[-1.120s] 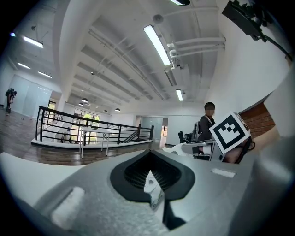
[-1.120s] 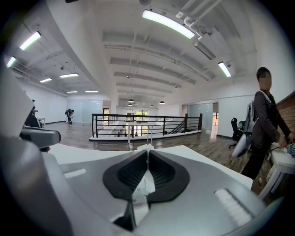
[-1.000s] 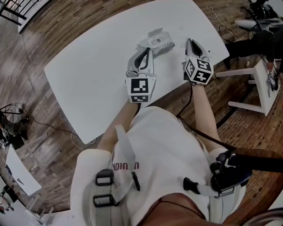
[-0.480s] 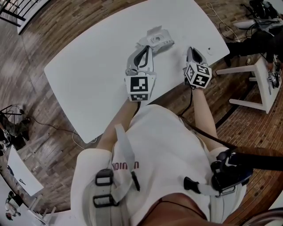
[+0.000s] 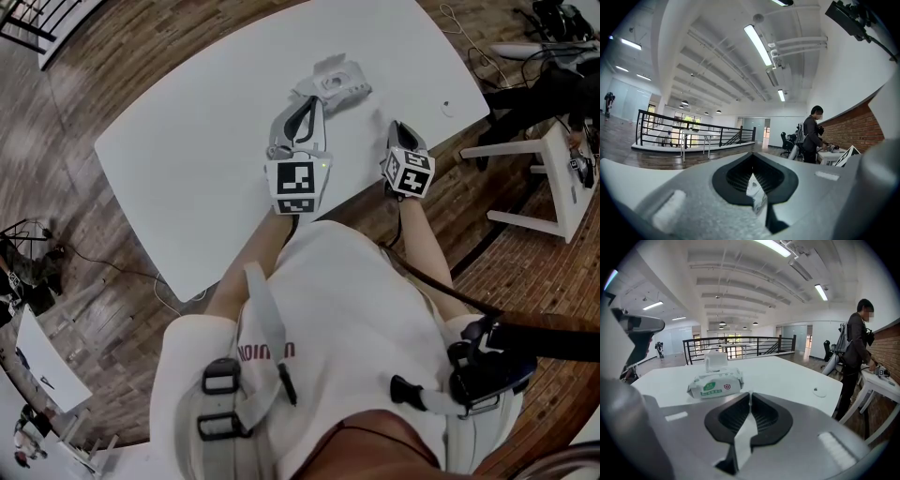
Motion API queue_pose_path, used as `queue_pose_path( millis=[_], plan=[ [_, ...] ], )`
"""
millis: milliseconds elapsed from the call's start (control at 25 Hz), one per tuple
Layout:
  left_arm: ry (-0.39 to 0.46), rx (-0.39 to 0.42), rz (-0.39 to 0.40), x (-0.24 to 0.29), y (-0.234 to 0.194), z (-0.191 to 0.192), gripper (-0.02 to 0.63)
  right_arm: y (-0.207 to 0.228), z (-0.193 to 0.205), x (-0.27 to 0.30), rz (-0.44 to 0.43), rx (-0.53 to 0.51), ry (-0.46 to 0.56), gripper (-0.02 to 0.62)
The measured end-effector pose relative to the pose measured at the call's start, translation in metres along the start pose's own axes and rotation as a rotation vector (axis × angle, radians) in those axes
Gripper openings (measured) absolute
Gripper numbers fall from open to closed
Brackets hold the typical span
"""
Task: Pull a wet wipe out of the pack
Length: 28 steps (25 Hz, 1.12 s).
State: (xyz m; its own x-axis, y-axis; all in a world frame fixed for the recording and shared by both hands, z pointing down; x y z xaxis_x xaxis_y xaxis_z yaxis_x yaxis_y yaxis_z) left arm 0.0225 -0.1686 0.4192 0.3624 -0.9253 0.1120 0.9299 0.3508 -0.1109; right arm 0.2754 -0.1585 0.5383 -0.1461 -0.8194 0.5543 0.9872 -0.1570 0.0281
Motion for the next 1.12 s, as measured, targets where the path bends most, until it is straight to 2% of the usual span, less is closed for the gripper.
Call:
queue_pose_path(
  millis=[360, 560, 720, 760, 920, 1120],
  plan=[
    [-0.002, -0.002, -0.005, -0.002, -0.001, 0.000, 0.003, -0.010, 0.034, 0.006, -0.023, -0.006, -0.092, 0.020],
    [-0.005, -0.003, -0.008, -0.002, -0.002, 0.001, 0.003, -0.014, 0.051, 0.011, -0.066, 0.008, -0.164, 0.025],
    [-0.007, -0.005, -0.012, -0.003, -0.003, 0.002, 0.003, -0.017, 0.061, 0.013, -0.101, 0.020, -0.216, 0.065],
    [-0.007, -0.005, -0.013, -0.003, -0.003, 0.002, 0.003, -0.018, 0.062, 0.013, -0.111, 0.022, -0.221, 0.092],
    [-0.006, -0.008, -0.014, -0.003, -0.003, 0.001, 0.003, -0.023, 0.056, 0.007, -0.145, 0.024, -0.207, 0.137],
    [-0.004, -0.010, -0.011, -0.002, -0.002, 0.001, 0.003, -0.022, 0.035, -0.008, -0.133, 0.029, -0.120, 0.147]
  ],
)
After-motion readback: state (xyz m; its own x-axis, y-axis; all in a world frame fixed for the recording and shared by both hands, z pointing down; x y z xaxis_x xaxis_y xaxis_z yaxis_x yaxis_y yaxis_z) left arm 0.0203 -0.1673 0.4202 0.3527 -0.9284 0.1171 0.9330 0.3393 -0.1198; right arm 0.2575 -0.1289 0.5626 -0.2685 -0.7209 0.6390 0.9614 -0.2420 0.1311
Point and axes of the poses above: the fingertips, and each gripper's own axes: x forward along the fingers, y to its right, z out of its underside, the point moved 6 cm from there along -x, backward along the fingers, and after that the axes turned 5 degrees about -z, right-handed, at the moved point
